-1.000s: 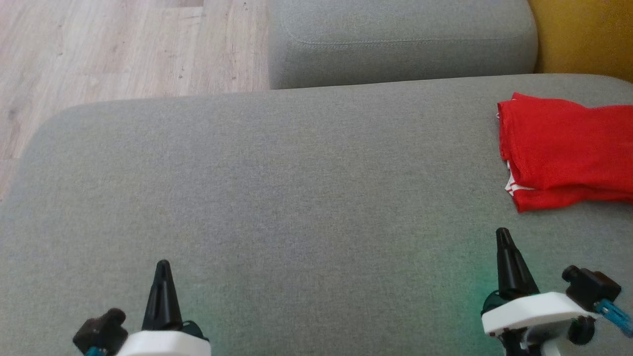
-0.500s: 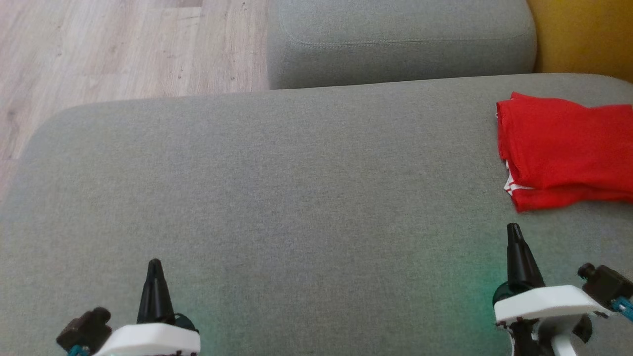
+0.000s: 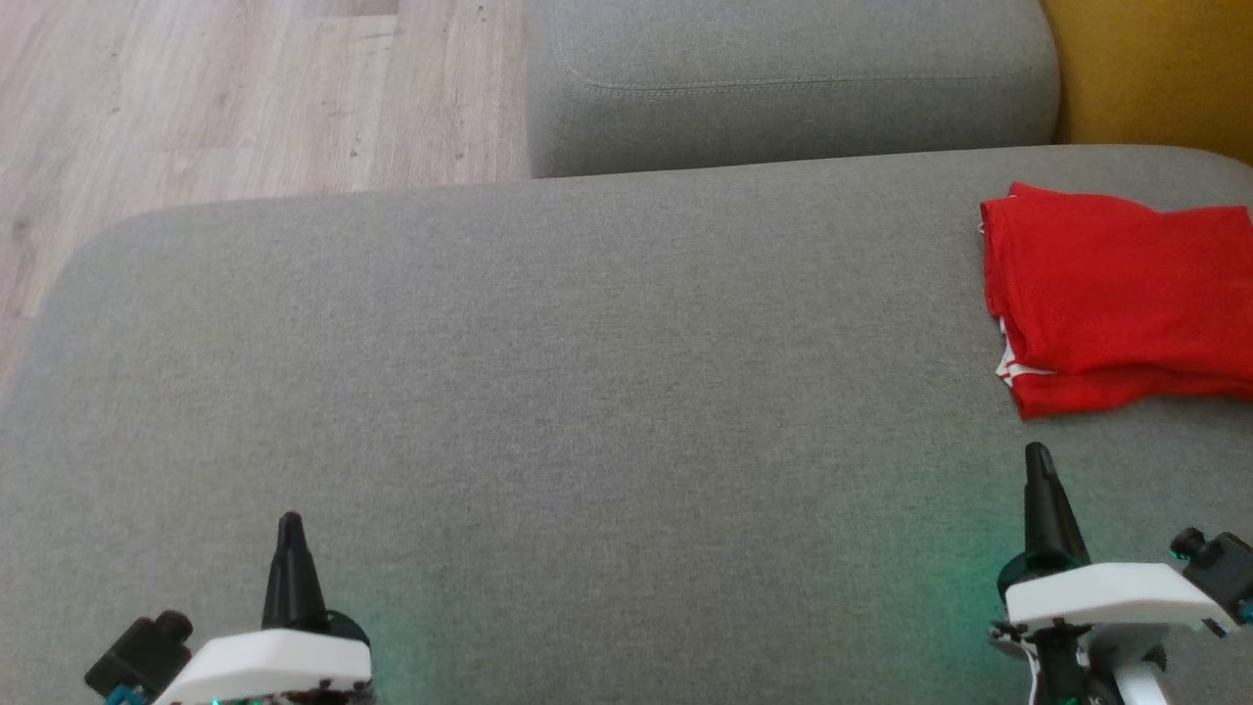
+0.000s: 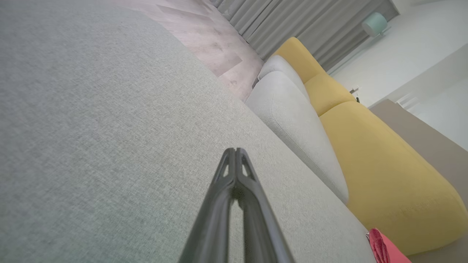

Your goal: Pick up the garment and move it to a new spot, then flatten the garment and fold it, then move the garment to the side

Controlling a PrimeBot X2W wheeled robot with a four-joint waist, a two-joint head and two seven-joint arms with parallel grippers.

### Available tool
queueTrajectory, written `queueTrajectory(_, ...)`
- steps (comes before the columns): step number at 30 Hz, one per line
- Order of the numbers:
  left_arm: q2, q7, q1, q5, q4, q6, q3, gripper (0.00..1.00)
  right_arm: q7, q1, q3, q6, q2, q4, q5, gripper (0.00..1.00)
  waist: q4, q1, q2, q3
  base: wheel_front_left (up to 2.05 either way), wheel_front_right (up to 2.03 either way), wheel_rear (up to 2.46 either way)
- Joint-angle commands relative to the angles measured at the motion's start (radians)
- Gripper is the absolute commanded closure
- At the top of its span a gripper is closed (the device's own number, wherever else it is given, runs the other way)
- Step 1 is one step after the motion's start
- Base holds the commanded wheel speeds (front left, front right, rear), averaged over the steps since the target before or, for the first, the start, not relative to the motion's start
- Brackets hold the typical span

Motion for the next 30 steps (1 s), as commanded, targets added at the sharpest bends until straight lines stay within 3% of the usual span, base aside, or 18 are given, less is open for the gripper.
queueTrajectory(1, 0.013, 0.006, -0.060, -0.037, -0.026, -0.013, 0.031, 1.00, 0.013, -0.061, 0.002, 0.000, -0.019, -0.037, 0.041, 1.00, 0.000, 0.0000, 0.0000, 0.000, 0.00, 0.00, 0.00)
queueTrajectory(30, 0.014, 0.088, -0.101, -0.364, -0.015, -0.046, 0.088, 1.00, 0.093, -0.085, -0.043, -0.001, -0.020, -0.044, 0.375, 1.00, -0.005, -0.0001, 0.0000, -0.001, 0.00, 0.00, 0.00)
